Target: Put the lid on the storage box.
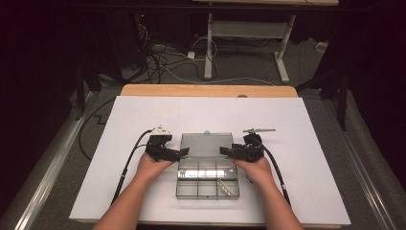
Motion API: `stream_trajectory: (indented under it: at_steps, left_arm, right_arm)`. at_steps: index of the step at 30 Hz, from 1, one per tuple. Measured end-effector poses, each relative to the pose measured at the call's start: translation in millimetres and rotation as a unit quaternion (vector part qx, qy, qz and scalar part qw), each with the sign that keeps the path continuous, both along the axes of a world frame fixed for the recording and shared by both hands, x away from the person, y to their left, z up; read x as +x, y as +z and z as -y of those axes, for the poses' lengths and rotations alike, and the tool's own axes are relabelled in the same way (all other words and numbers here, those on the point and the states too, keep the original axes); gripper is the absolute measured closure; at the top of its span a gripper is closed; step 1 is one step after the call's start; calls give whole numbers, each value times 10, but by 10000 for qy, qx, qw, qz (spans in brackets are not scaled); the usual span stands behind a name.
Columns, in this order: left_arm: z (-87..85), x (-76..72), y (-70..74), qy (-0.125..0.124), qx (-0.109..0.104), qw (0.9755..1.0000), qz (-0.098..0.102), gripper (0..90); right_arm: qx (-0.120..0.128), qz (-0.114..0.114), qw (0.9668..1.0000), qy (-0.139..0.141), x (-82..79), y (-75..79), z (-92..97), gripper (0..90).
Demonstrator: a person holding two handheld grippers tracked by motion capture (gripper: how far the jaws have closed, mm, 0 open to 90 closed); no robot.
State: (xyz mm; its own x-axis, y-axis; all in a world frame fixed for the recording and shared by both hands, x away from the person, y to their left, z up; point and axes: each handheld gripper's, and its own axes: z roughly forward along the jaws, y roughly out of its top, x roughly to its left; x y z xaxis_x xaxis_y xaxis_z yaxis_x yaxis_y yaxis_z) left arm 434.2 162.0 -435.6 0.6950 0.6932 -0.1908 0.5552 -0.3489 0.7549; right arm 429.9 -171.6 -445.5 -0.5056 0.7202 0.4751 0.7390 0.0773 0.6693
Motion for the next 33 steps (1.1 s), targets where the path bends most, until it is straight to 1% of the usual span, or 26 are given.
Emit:
stream_trajectory:
  at_steps: [5, 7, 9, 11, 13, 15, 18, 21, 24, 27, 29, 30, 33]
  left_arm:
    - [-23, 5, 22, 28, -77, 10000, -16, 19]
    - [-34, 1, 34, 48, -74, 10000, -20, 20]
    - [-40, -2, 39, 23, -136, 9999, -62, 39]
    - [-49, -11, 47, 4, -164, 9998, -60, 72]
    - [-64, -18, 52, -82, -289, 9995, -93, 107]
    - [-72, -26, 59, -104, -354, 9993, -84, 132]
    - [-64, -37, 69, -141, -365, 9992, -94, 151]
    - [-52, -43, 76, -173, -427, 9989, -122, 169]
    - [-44, -45, 80, -239, -557, 9980, -201, 223]
    - [-18, -52, 78, -276, -597, 9976, -226, 281]
    - [10, -71, 82, -312, -536, 9979, -164, 326]
    - [20, -79, 88, -346, -527, 9979, -117, 346]
    - [32, -92, 105, -351, -540, 9979, -84, 385]
  right_arm:
    - [-26, 111, 9999, -34, -6, 17, 10, 335]
    - [-29, 151, 9999, -48, -13, 25, 10, 346]
    - [-48, 228, 9997, -59, -24, 33, 14, 360]
    - [-82, 340, 9994, -81, -42, 43, 15, 376]
    - [-103, 421, 9990, -108, -65, 56, 14, 390]
    - [-126, 520, 9985, -115, -83, 66, 15, 403]
    - [-173, 699, 9973, -111, -103, 74, 18, 415]
    - [-192, 805, 9965, -110, -122, 82, 23, 429]
    - [-222, 897, 9956, -125, -143, 91, 22, 442]
    - [-276, 974, 9948, -148, -162, 106, 18, 455]
    - [-311, 1039, 9940, -156, -175, 121, 18, 470]
    - [-335, 1068, 9936, -157, -182, 129, 18, 475]
    - [-374, 1120, 9929, -155, -198, 144, 18, 488]
